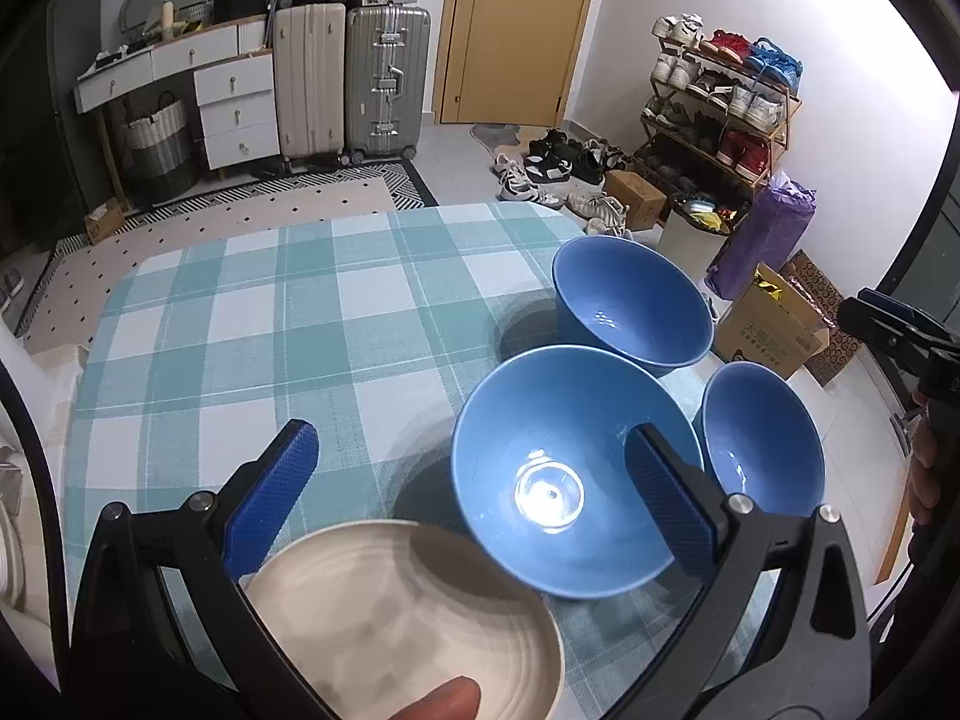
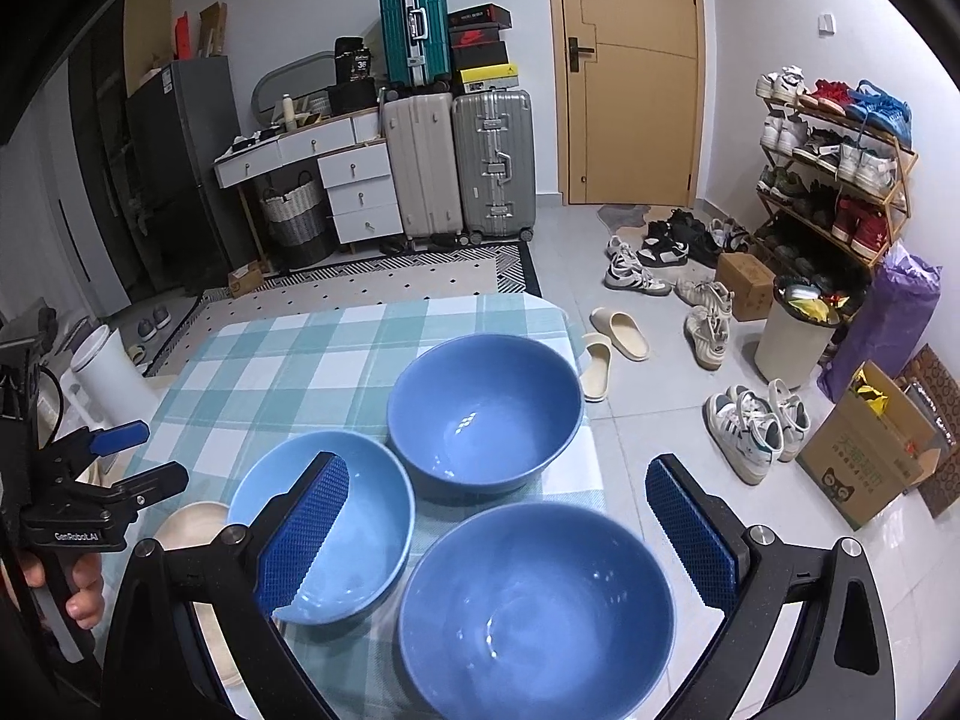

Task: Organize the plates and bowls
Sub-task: 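Move both grippers over to the blue bowls beside the plates, then close the left gripper on a blue bowl rim while the right gripper grips another bowl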

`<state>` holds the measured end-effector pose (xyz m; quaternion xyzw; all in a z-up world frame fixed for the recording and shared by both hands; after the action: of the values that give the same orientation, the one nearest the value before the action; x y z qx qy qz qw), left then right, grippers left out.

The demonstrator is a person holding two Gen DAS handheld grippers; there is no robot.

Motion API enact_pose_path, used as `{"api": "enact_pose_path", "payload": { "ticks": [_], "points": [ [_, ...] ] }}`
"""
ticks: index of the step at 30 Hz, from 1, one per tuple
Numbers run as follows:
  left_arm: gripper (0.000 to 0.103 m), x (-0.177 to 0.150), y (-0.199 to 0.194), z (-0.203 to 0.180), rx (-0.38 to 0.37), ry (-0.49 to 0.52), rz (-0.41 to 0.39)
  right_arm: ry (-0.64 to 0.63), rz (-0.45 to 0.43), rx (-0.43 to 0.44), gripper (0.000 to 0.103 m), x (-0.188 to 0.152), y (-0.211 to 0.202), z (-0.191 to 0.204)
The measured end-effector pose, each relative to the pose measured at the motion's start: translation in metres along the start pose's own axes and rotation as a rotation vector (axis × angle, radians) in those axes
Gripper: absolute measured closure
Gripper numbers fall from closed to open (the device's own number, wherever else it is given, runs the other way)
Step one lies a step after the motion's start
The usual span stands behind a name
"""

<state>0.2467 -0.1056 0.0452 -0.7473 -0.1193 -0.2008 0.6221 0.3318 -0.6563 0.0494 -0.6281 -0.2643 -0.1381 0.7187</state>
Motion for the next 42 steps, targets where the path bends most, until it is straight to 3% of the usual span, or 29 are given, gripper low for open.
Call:
{"api": "enact_pose_path", "payload": {
  "ticks": [25,42],
  "points": [
    [0.001,0.067,0.086,-0.030,-0.004,0.022,0.102,0.070,0.092,0.022,0.002,0.029,0.072,-0.046],
    [0.001,0.106,0.151,-0.042,-0.016,0.016,0.173,0.093,0.184,0.041,0.002,0.039,0.136,-0.055]
  ]
}}
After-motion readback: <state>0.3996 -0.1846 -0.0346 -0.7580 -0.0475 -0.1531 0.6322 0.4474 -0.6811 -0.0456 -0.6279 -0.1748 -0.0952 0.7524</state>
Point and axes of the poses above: each gripper's, at about its wrist camera, not at the fingertips, and y roughly the way its jaws point, z to its left, x to its top, the point moved 9 cm from there along y, roughly the way its jaws point, and after that the axes turned 15 degrees about z, right-handed, at the moved point
